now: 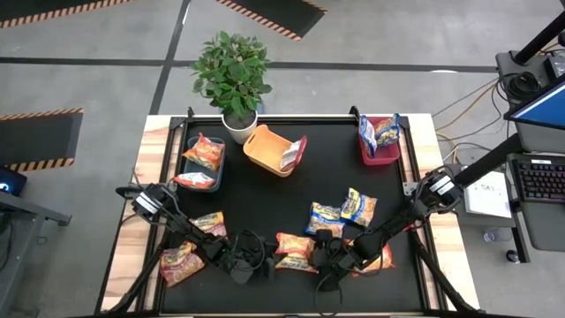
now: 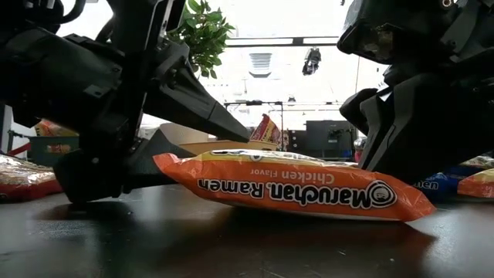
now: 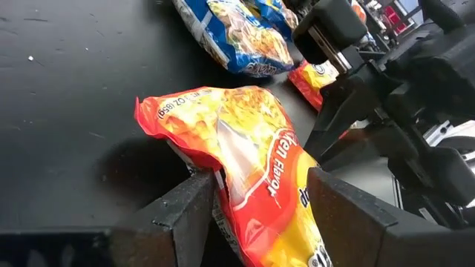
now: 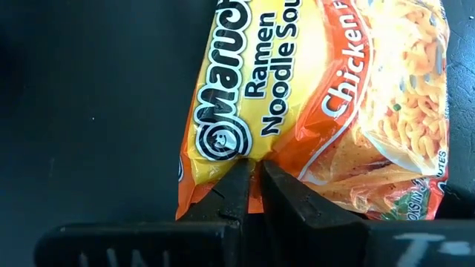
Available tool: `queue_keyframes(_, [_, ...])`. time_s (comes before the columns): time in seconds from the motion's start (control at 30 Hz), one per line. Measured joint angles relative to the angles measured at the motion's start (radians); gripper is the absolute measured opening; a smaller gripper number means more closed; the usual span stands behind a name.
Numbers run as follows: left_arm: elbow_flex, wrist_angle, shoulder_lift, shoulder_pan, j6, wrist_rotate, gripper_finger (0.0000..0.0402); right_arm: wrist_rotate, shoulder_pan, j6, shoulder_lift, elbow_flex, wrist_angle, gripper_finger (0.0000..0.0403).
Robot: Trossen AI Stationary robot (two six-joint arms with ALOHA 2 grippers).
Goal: Sort Maruchan noodles
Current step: Put the orange noodle pack into the blue bin
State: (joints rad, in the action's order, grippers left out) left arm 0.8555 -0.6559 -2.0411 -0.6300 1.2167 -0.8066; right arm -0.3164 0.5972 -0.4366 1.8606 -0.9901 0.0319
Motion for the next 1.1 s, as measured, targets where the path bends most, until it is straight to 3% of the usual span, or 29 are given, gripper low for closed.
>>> queue_keyframes(0.37, [0.071, -0.005, -0.076, 0.01, -0.046, -0.037, 0.0199, 0.002, 0.0, -0.002, 0.0, 0.0, -0.004, 0.0031])
queue_keyframes(0.57, [0.108, 0.034, -0.087, 0.018, -0.055, -0.01, 0.0194, 0.006, 0.0, -0.008, 0.0, -0.001, -0.009, 0.0031])
queue_keyframes(0.93, [0.106, 0.046, -0.085, 0.018, -0.073, -0.004, 0.0093, 0.01, 0.001, -0.009, -0.033, 0.0, -0.004, 0.0031])
queue_keyframes(1.1, [0.106, 0.047, -0.082, 0.017, -0.08, -0.005, 0.0075, 0.011, 0.005, -0.008, -0.098, 0.004, 0.051, 0.0031])
